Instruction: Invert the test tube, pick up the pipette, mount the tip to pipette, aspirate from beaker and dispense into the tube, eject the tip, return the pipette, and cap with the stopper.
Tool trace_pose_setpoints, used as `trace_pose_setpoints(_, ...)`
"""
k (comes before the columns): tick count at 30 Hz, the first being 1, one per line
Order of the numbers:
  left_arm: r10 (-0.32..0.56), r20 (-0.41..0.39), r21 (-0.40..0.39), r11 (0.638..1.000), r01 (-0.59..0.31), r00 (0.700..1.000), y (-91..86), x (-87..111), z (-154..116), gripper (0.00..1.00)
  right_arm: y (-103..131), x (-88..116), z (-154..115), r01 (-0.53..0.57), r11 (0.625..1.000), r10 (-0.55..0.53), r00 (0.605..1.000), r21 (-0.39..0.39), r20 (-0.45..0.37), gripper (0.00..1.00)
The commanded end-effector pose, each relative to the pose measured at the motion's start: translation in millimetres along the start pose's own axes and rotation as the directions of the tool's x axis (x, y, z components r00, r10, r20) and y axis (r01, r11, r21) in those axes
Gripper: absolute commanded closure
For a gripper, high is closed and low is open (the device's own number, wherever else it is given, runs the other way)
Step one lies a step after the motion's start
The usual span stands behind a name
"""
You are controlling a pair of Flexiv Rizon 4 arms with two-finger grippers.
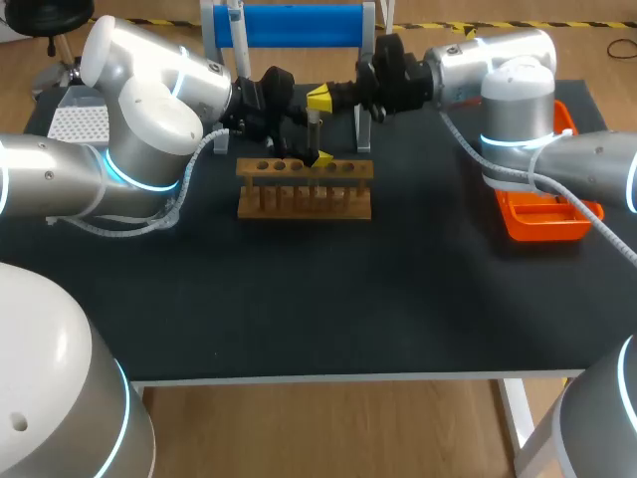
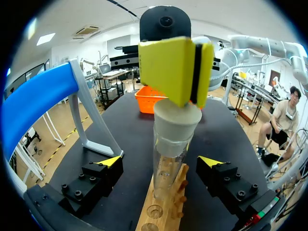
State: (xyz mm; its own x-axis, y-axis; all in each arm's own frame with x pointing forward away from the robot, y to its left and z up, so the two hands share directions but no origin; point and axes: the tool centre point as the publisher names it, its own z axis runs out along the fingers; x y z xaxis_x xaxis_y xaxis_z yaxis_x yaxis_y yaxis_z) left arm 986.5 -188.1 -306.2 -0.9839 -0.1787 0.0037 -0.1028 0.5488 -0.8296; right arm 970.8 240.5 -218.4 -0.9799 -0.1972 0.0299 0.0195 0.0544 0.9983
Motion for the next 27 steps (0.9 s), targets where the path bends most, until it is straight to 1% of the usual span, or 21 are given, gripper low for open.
trace_pose_setpoints(1,-0.001,-0.002,-0.002,1.000,0.001,1.000,-0.5,-0.2,0,0.00,-5,-5,0,-0.007,1.000,0.007,1.000,0.001,-0.007,1.00)
trace_pose_setpoints(11,-0.001,-0.002,-0.002,1.000,0.001,1.000,-0.5,-0.2,0,0.00,-16,-6,1,-0.036,0.999,0.036,0.999,0.014,-0.004,1.00)
trace_pose_setpoints(15,-0.001,-0.002,-0.002,1.000,0.001,1.000,-0.5,-0.2,0,0.00,-16,-5,0,-0.040,0.999,0.040,0.999,0.015,-0.002,1.00)
trace_pose_setpoints(23,-0.001,-0.002,-0.002,1.000,0.001,1.000,-0.5,-0.2,0,0.00,9,-3,-4,0.002,0.999,-0.003,1.000,-0.054,-0.006,1.00)
trace_pose_setpoints(26,-0.001,-0.002,-0.002,1.000,0.001,1.000,-0.5,-0.2,0,0.00,21,0,-8,0.026,0.998,-0.026,1.000,-0.063,-0.005,1.00)
trace_pose_setpoints(27,-0.001,-0.002,-0.002,1.000,0.001,1.000,-0.5,-0.2,0,0.00,24,1,-10,0.033,0.998,-0.033,0.999,-0.062,0.000,0.86)
